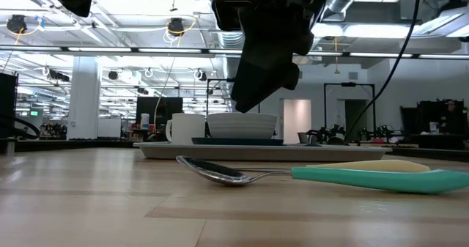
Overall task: Set up tray
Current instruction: Put the blue spoon on the dark blue napkin to the left of the orange fork
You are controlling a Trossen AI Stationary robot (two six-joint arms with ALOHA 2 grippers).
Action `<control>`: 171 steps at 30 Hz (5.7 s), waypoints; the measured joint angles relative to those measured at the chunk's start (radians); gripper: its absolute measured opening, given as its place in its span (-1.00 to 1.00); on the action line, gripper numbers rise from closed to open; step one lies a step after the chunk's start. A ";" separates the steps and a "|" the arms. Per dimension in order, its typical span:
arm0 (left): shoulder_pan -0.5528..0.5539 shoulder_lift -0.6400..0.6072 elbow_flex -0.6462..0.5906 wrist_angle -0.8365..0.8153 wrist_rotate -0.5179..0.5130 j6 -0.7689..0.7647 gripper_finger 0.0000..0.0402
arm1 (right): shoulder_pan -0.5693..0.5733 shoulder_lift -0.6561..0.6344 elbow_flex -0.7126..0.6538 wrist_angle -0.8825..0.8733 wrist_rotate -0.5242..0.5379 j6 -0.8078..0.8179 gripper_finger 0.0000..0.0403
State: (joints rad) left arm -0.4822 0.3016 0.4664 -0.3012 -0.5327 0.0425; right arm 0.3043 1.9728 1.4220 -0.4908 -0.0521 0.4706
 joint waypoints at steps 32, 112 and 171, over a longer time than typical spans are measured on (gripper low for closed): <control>0.000 0.000 0.000 -0.007 -0.001 -0.001 -0.52 | 0.001 0.000 0.000 -0.003 -0.003 -0.007 -0.47; 0.000 0.000 0.000 -0.033 -0.001 -0.027 -0.52 | 0.000 0.023 0.001 -0.289 -0.003 0.074 -0.47; 0.000 0.000 0.000 -0.050 -0.001 -0.046 -0.52 | 0.099 0.106 -0.004 0.055 0.005 0.106 -0.47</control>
State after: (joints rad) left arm -0.4820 0.3012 0.4660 -0.3511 -0.5337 -0.0031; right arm 0.4031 2.0793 1.4180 -0.4354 -0.0470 0.5767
